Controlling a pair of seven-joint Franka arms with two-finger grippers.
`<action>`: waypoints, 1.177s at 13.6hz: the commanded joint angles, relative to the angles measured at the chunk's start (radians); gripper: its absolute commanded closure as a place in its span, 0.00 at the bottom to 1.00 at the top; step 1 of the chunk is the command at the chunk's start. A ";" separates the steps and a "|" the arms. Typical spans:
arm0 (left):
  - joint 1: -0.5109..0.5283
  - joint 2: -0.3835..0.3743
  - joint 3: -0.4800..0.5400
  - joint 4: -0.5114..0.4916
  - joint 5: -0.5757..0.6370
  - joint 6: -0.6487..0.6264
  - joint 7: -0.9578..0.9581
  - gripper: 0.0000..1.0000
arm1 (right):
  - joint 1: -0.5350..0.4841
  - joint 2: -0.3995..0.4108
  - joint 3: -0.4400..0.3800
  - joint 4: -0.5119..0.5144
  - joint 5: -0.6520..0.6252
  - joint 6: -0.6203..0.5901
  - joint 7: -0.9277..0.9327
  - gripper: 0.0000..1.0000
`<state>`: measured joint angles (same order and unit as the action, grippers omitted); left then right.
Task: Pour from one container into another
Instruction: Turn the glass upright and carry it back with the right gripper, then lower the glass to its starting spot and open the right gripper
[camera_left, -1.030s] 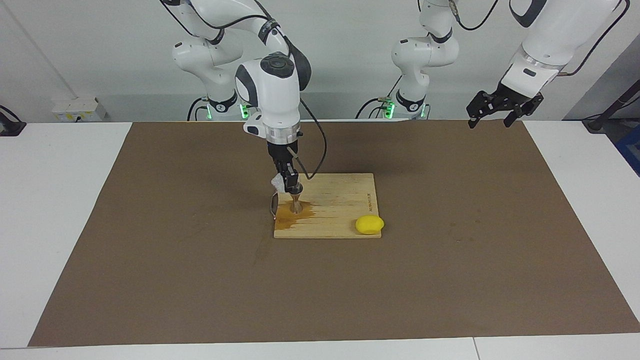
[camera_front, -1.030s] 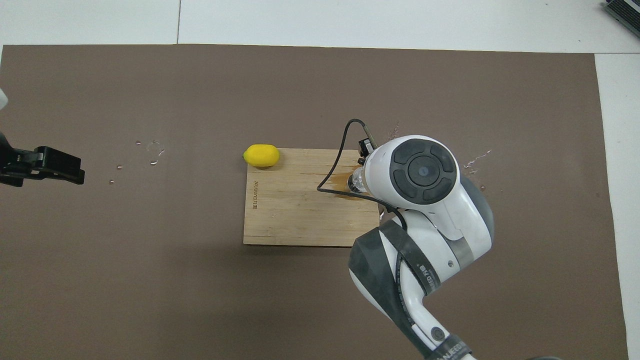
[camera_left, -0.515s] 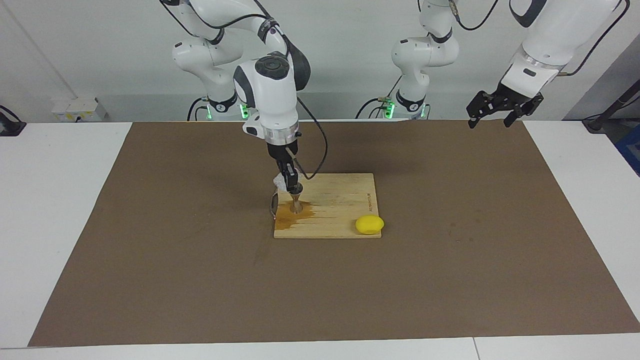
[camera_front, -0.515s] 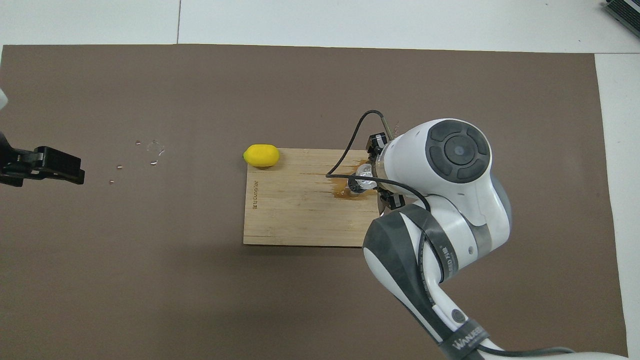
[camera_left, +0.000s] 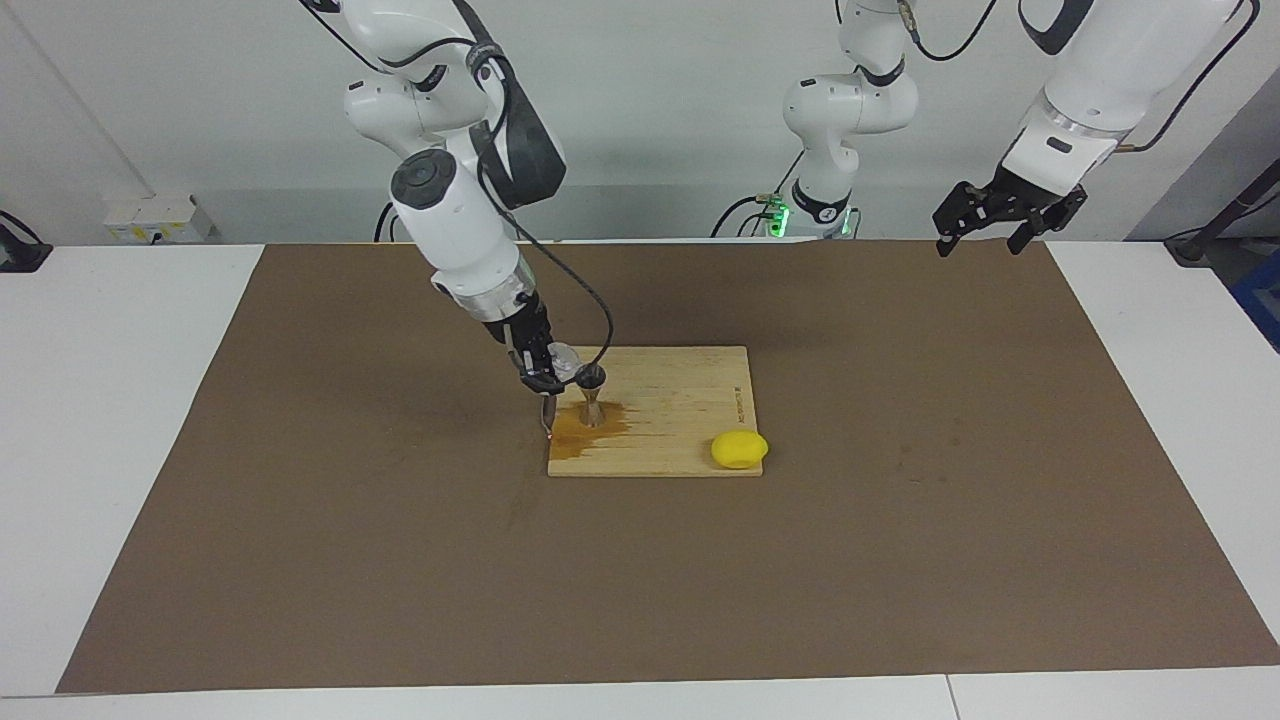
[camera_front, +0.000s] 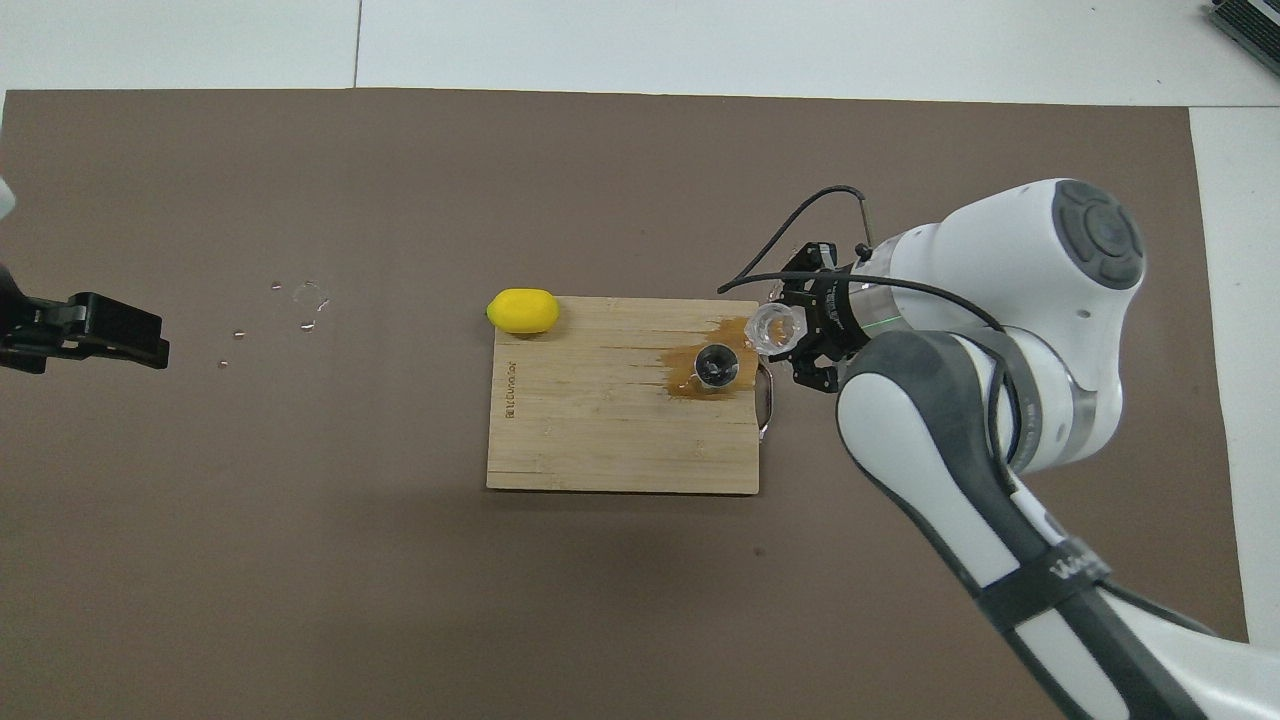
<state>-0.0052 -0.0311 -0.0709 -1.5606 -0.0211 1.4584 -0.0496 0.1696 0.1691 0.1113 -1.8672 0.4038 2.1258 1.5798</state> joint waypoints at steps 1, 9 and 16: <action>-0.003 -0.010 0.005 -0.012 0.001 -0.003 0.008 0.00 | -0.105 -0.006 0.011 -0.059 0.157 -0.010 -0.137 0.89; -0.003 -0.010 0.005 -0.012 0.000 -0.003 0.008 0.00 | -0.366 0.058 0.011 -0.184 0.346 -0.038 -0.542 0.94; -0.003 -0.010 0.005 -0.012 0.000 -0.003 0.008 0.00 | -0.466 0.150 0.010 -0.184 0.372 -0.069 -0.719 0.68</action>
<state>-0.0052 -0.0311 -0.0709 -1.5606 -0.0211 1.4584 -0.0496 -0.2879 0.3274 0.1077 -2.0533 0.7459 2.0644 0.8813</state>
